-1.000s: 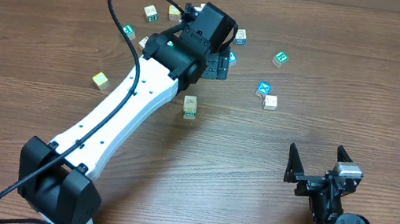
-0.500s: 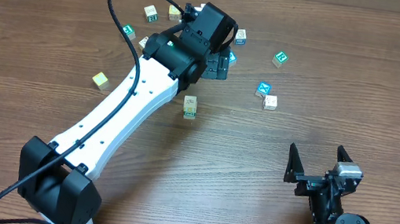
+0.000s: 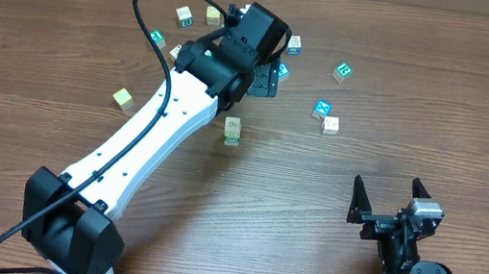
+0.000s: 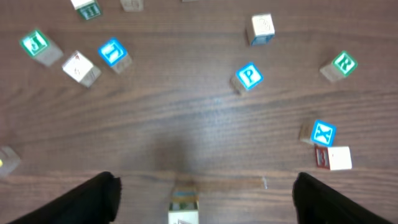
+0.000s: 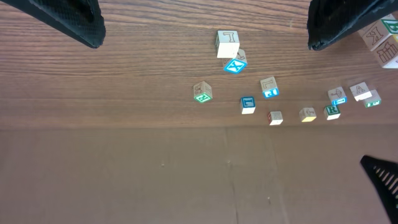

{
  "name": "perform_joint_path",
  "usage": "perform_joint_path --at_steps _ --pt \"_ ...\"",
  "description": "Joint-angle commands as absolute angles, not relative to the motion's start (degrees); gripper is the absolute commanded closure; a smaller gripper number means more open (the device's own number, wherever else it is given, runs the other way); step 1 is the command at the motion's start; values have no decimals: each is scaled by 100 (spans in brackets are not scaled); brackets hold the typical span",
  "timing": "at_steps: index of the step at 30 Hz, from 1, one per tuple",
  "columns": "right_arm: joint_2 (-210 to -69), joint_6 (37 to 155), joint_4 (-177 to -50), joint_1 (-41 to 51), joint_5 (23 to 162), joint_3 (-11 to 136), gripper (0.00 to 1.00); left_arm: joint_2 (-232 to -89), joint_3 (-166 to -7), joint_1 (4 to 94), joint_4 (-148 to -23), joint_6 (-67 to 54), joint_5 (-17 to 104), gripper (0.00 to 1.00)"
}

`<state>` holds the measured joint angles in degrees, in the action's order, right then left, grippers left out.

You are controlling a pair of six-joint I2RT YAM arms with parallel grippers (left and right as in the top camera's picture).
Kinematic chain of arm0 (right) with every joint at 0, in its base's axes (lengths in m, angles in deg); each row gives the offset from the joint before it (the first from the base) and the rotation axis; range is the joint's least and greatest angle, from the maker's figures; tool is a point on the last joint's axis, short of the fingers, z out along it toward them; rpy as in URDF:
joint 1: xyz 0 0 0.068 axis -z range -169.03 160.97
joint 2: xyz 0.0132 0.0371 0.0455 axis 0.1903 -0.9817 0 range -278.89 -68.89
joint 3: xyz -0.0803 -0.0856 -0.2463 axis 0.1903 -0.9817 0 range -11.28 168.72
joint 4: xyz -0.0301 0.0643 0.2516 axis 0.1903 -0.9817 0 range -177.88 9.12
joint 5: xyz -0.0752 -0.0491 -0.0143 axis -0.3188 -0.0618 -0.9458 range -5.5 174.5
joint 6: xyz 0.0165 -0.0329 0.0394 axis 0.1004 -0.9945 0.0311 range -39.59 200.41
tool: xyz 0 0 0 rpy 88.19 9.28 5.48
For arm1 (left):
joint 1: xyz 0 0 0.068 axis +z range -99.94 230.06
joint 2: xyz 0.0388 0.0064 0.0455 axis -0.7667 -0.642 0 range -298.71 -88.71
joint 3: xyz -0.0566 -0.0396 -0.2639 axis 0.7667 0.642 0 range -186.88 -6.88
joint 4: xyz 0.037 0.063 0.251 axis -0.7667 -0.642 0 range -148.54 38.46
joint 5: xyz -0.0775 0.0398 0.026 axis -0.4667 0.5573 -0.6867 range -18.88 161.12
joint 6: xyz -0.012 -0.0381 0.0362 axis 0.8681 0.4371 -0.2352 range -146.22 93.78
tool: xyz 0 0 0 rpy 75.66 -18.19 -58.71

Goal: Form a tower

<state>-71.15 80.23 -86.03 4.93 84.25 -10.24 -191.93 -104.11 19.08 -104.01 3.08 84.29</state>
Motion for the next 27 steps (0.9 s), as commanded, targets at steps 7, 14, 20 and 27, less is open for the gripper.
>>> perform_joint_path --at_steps 7,14,20,27 --pt "-7133 8040 -8572 464 8423 -1083 0 -19258 -10509 1928 -11203 748 8129 12" --pt "-7133 8040 -8570 464 8423 -1083 0 -19260 -10415 1932 -11275 719 7629 6" --pt "-7133 8040 -8572 464 8423 -1083 0 -19260 -10417 2175 -11153 719 7533 4" --pt "-7133 8040 -8570 464 8423 -1083 0 -19260 -10426 3447 -11199 278 6650 0"
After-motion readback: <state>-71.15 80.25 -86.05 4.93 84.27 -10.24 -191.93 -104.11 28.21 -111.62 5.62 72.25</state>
